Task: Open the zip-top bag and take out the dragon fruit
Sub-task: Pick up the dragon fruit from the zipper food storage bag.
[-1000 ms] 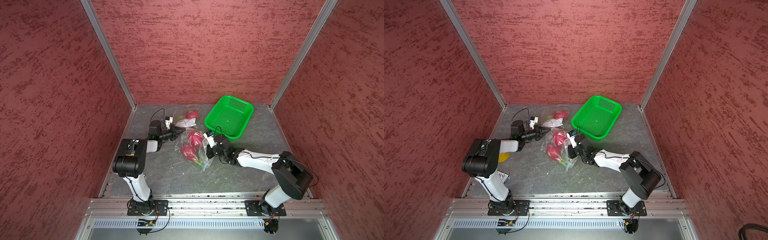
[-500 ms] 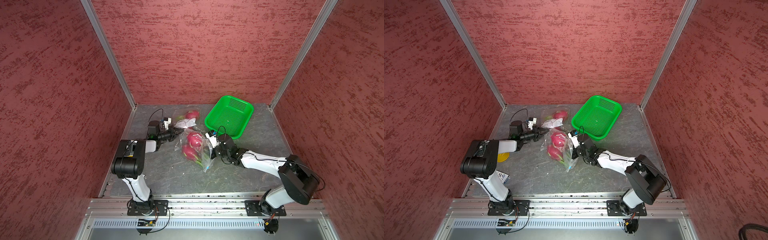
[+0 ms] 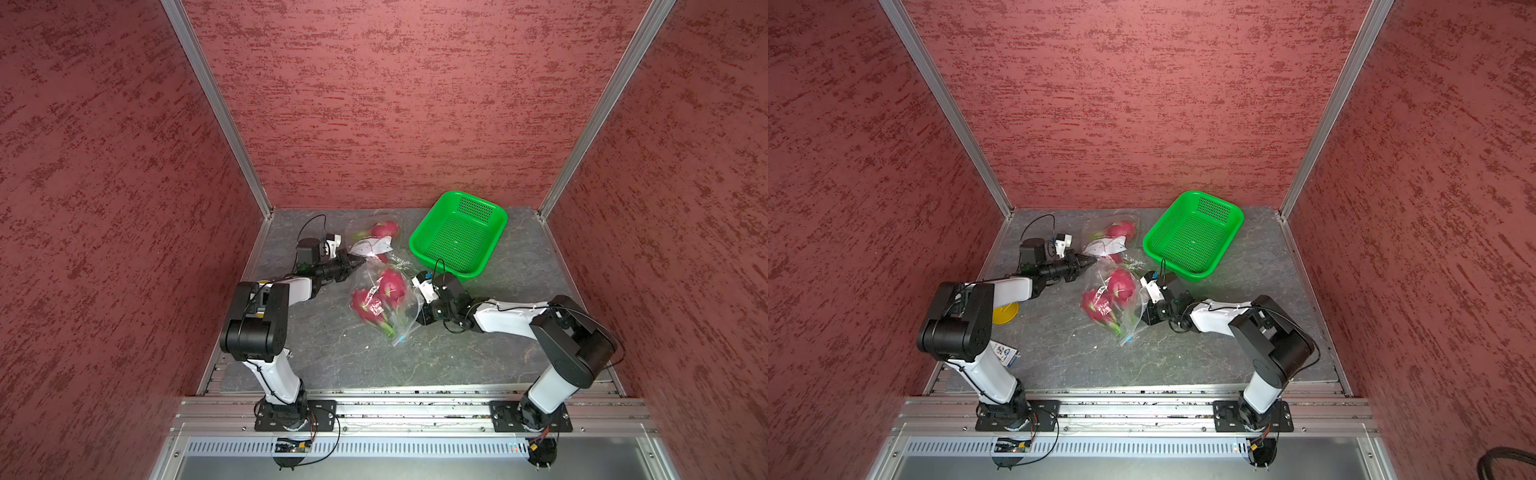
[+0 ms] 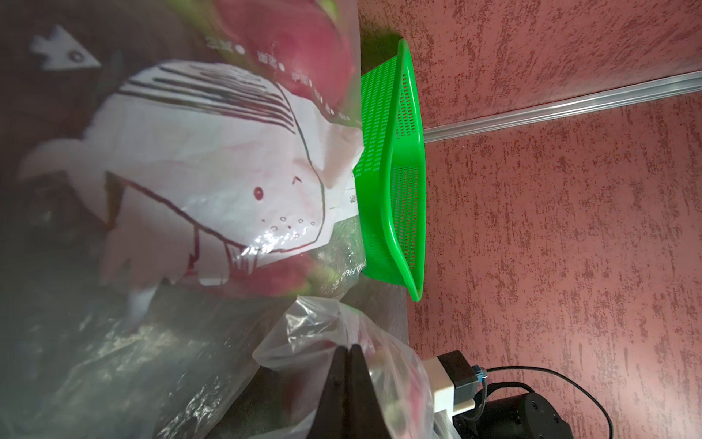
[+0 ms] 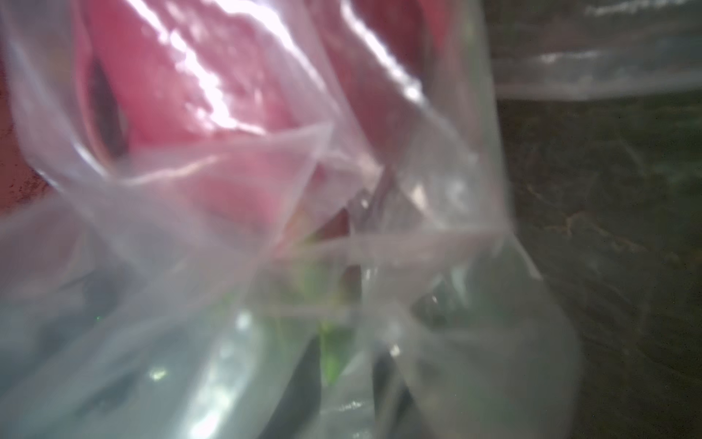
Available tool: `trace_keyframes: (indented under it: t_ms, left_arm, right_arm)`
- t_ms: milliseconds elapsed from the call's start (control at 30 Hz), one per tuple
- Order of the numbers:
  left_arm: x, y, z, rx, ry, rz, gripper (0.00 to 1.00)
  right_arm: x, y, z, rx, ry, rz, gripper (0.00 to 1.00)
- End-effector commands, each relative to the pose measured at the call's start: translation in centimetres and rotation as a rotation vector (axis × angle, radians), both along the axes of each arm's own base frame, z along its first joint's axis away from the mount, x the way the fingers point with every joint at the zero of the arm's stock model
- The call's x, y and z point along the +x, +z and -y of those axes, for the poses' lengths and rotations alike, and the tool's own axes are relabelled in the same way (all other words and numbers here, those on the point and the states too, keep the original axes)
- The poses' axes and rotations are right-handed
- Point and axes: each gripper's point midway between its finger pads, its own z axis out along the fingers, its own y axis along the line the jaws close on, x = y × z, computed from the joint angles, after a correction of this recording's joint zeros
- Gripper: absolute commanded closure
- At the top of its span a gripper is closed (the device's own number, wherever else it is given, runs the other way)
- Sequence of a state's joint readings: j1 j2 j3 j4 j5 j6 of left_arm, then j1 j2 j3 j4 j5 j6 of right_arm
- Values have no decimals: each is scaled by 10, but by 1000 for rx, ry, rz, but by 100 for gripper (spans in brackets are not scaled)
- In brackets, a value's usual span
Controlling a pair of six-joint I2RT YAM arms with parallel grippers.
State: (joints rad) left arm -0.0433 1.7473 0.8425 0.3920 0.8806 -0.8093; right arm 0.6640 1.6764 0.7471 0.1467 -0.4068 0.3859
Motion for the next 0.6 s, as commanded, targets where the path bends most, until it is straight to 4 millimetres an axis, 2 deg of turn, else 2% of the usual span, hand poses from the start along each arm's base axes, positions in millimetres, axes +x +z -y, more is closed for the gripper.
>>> trace_keyframes:
  t_ms: [0,133,300,400,567]
  left_arm:
    - [3,7,1,30,-2,26,100]
    - [1,4,14,29,-31,22,100]
    - [1,-1,18,29,-44,11,100]
    - [1,-3,19,27,-46,6,100]
    - [1,-6,19,27,-48,0,100]
  right_arm:
    - [9,-3,5,-35,-43,-3,72]
    - [15,22,-10,76,-33,37,69]
    - [18,45,-18,150,-49,53,63]
    - [17,48,-20,177,-72,41,55]
    - [20,34,-25,187,-111,12,45]
